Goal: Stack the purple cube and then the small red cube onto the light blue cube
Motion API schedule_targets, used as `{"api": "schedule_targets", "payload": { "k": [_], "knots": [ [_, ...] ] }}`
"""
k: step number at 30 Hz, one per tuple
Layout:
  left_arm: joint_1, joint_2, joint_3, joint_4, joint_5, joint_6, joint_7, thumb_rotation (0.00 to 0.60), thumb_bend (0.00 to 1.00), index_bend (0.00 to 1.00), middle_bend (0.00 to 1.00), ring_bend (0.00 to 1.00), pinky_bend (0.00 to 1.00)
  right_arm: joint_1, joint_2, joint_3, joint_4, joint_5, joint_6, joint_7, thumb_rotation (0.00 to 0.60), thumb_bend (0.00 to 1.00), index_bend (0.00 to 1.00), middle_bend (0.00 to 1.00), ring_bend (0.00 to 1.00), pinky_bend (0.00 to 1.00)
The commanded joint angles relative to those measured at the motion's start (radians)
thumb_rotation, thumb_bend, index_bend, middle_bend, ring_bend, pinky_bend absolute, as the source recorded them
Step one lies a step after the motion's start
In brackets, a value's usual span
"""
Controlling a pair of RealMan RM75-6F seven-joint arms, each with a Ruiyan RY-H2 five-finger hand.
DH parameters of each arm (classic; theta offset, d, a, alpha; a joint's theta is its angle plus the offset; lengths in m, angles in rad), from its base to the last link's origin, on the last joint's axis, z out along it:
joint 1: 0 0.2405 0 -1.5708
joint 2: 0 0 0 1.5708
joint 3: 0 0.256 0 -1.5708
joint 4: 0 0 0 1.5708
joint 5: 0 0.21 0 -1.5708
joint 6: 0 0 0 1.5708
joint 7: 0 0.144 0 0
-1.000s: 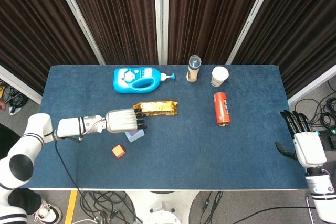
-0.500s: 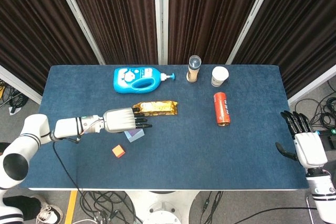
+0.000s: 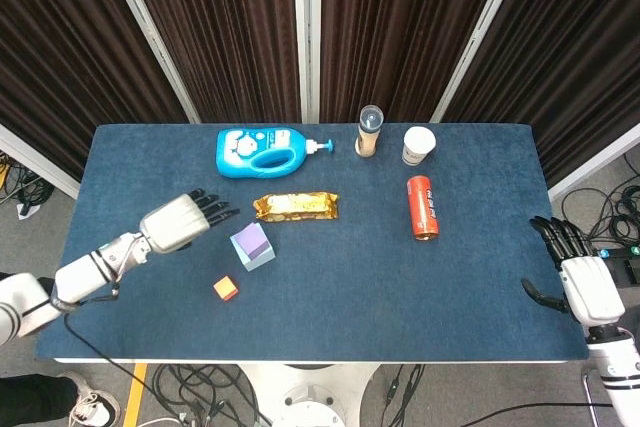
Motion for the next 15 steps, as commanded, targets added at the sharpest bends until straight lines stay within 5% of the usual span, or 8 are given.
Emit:
{"api": "schedule_targets", "payload": {
  "k": [1, 7, 15],
  "knots": [
    [0.157, 0.133, -0.076, -0.251, -0.216, -0.010, 0.168, 0.600, 0.16, 0.16, 0.32, 0.23, 0.33, -0.003, 0.008, -0.013, -0.004, -0.021, 0.011, 0.010, 0.600, 0.20, 0.02, 0.07, 0.00, 0.00],
    [0.246, 0.187, -0.123, -0.464, -0.392, -0.020, 0.158, 0.600, 0.14, 0.19, 0.37, 0.24, 0.34, -0.009, 0.014, -0.025, -0.012, -0.045, 0.033, 0.014, 0.600, 0.20, 0.02, 0.07, 0.00, 0.00],
    [0.301, 0.141, -0.157, -0.604, -0.459, -0.034, 0.189, 0.600, 0.11, 0.20, 0.40, 0.26, 0.34, -0.003, 0.020, -0.028, -0.027, -0.036, 0.012, 0.006, 0.600, 0.20, 0.02, 0.07, 0.00, 0.00]
  ]
}}
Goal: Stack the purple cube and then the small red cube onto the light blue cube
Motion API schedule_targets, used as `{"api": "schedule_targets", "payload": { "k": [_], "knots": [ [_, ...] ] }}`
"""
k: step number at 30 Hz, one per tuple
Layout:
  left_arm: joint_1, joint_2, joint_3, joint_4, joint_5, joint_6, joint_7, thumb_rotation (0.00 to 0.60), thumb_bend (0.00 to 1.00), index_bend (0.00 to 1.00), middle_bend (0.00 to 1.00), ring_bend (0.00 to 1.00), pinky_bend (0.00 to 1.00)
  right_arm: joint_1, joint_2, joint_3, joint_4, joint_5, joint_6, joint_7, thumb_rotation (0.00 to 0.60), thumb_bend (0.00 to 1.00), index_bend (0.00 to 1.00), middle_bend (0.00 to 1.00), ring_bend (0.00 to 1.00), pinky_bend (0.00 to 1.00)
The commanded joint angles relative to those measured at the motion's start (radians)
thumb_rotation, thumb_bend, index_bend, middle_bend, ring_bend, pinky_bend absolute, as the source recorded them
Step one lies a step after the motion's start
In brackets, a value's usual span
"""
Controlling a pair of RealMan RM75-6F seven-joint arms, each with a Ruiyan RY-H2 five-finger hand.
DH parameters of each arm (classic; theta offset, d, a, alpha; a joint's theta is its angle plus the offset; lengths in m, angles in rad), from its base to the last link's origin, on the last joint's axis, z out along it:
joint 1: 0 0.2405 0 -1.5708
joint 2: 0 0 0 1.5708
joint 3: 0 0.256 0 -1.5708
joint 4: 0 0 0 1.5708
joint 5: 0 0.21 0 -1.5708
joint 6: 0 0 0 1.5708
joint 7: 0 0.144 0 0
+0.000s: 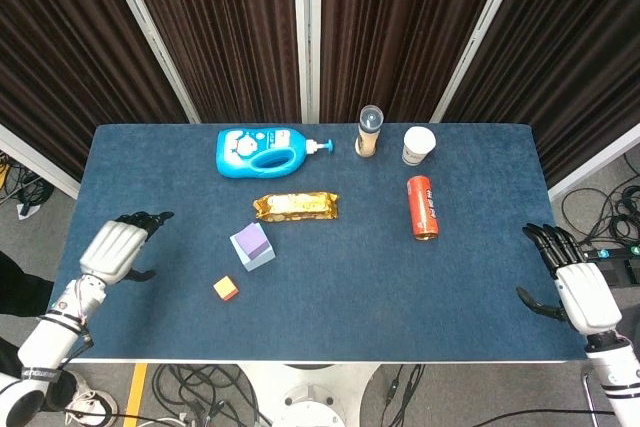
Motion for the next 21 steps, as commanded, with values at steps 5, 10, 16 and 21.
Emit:
{"api": "schedule_targets", "payload": {
  "k": [5, 10, 16, 21],
  "knots": [
    [0.047, -0.099, -0.033, -0.094, -0.099, -0.018, 0.065, 0.600, 0.11, 0.20, 0.40, 0.26, 0.34, 0.006, 0.001, -0.003, -0.005, 0.005, -0.016, -0.006, 0.600, 0.20, 0.02, 0.07, 0.00, 0.00],
    [0.079, -0.185, -0.057, -0.169, -0.285, -0.025, 0.130, 0.600, 0.11, 0.20, 0.41, 0.27, 0.34, 0.005, 0.004, -0.005, -0.008, 0.008, -0.017, -0.005, 0.600, 0.20, 0.02, 0.07, 0.00, 0.00],
    [0.098, -0.263, -0.080, -0.203, -0.362, 0.059, 0.247, 0.600, 0.10, 0.20, 0.42, 0.27, 0.34, 0.002, 0.009, -0.007, -0.008, 0.003, -0.009, 0.009, 0.600, 0.20, 0.02, 0.07, 0.00, 0.00],
    [0.120, -0.357, -0.108, -0.209, -0.382, 0.133, 0.293, 0.600, 0.10, 0.21, 0.44, 0.28, 0.35, 0.003, 0.011, -0.005, -0.009, 0.009, -0.010, 0.015, 0.600, 0.20, 0.02, 0.07, 0.00, 0.00]
  ]
}}
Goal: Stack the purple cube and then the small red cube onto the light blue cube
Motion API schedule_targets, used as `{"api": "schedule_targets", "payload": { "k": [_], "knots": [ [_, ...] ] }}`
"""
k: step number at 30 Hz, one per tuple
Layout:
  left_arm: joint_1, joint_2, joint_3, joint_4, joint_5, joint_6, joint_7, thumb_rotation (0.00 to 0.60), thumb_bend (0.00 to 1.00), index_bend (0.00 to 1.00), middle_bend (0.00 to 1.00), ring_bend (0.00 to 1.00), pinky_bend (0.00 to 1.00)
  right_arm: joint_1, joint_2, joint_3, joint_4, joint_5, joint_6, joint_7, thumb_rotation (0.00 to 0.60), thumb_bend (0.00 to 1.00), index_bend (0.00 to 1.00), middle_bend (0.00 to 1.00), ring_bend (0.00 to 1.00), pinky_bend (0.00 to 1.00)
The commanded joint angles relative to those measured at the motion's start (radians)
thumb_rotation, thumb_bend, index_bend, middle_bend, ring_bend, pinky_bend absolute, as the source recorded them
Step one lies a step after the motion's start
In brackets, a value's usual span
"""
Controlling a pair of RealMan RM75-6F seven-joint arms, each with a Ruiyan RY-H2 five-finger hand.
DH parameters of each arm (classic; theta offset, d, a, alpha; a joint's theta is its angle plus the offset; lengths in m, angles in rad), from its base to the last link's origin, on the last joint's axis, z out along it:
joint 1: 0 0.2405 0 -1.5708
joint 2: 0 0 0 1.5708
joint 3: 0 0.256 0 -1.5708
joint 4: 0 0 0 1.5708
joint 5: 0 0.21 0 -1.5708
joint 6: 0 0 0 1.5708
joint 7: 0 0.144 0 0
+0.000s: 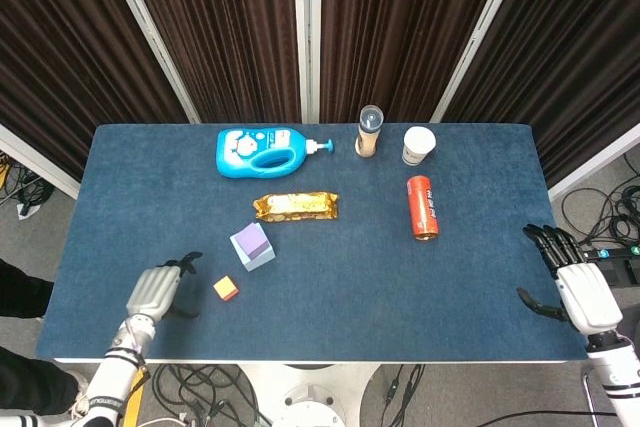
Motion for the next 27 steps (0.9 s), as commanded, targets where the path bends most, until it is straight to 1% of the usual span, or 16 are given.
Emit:
{"api": "schedule_targets", "payload": {
  "k": [1, 5, 10, 14, 20, 27],
  "knots": [
    [0.020, -0.080, -0.027, 0.001, -0.003, 0.058, 0.042, 0.600, 0.10, 0.21, 0.44, 0.28, 0.35, 0.000, 0.002, 0.000, -0.003, 0.002, -0.003, 0.000, 0.600, 0.20, 0.02, 0.07, 0.00, 0.00],
    [0.021, -0.144, -0.046, 0.027, 0.009, 0.082, 0.075, 0.600, 0.10, 0.21, 0.44, 0.29, 0.35, -0.003, 0.006, -0.001, -0.005, -0.001, 0.005, 0.003, 0.600, 0.20, 0.02, 0.07, 0.00, 0.00],
    [0.025, -0.190, -0.054, 0.069, 0.020, 0.086, 0.094, 0.600, 0.11, 0.21, 0.44, 0.29, 0.35, -0.004, 0.008, 0.001, -0.004, 0.008, 0.001, 0.012, 0.600, 0.20, 0.02, 0.07, 0.00, 0.00],
    [0.024, -0.226, -0.072, 0.114, 0.018, 0.078, 0.098, 0.600, 0.11, 0.22, 0.45, 0.29, 0.35, -0.003, 0.009, 0.001, -0.009, 0.011, -0.004, 0.008, 0.600, 0.20, 0.02, 0.07, 0.00, 0.00],
    [0.025, -0.262, -0.095, 0.156, 0.014, 0.075, 0.108, 0.600, 0.13, 0.22, 0.47, 0.30, 0.35, 0.000, 0.011, 0.004, -0.016, 0.020, -0.015, 0.003, 0.600, 0.20, 0.02, 0.07, 0.00, 0.00],
    [0.038, -0.291, -0.103, 0.176, 0.003, 0.070, 0.109, 0.600, 0.13, 0.22, 0.47, 0.30, 0.35, 0.001, 0.016, 0.007, -0.023, 0.023, -0.017, 0.002, 0.600, 0.20, 0.02, 0.07, 0.00, 0.00]
  ]
}}
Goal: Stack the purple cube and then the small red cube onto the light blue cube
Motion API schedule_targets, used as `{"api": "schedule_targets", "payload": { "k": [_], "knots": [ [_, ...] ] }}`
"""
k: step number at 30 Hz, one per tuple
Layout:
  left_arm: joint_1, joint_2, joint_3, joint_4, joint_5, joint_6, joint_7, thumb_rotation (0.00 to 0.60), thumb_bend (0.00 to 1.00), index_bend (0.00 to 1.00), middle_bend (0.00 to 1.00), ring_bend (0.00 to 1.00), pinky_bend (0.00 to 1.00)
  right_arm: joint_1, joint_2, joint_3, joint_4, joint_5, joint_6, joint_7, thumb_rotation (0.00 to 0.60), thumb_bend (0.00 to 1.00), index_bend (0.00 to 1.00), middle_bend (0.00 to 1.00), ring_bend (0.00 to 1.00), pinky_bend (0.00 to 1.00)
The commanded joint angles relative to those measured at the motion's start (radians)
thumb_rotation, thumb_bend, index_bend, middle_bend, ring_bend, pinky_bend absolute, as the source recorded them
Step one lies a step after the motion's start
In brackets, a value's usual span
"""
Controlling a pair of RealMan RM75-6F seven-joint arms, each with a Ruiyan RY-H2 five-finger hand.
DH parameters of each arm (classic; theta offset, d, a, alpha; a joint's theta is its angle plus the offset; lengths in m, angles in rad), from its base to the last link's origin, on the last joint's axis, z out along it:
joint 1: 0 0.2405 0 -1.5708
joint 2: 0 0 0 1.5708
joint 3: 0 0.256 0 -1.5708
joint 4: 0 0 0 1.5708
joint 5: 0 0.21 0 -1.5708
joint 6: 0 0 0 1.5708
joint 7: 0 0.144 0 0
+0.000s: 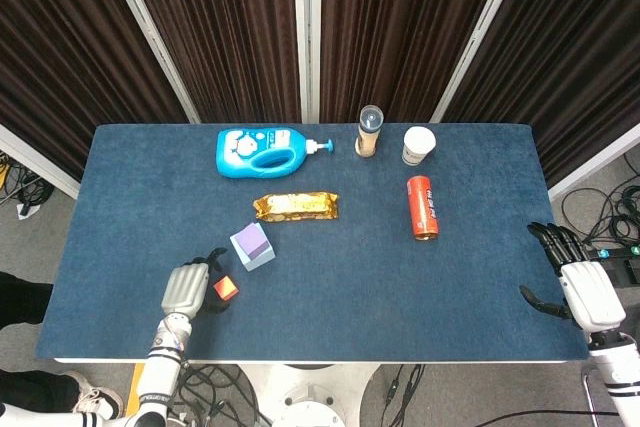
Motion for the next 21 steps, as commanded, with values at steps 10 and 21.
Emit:
{"api": "schedule_targets", "payload": {
  "k": [10, 21],
  "knots": [
    [0.009, -0.047, -0.015, 0.054, 0.013, -0.003, 0.011, 0.600, 0.13, 0.24, 0.53, 0.33, 0.37, 0.000, 0.003, 0.002, 0.000, -0.002, 0.004, 0.012, 0.600, 0.20, 0.02, 0.07, 0.00, 0.00],
    [0.023, -0.071, -0.020, 0.112, 0.028, -0.009, 0.009, 0.600, 0.13, 0.27, 0.58, 0.36, 0.41, 0.000, 0.004, 0.003, 0.000, 0.001, 0.003, 0.014, 0.600, 0.20, 0.02, 0.07, 0.00, 0.00]
  ]
}}
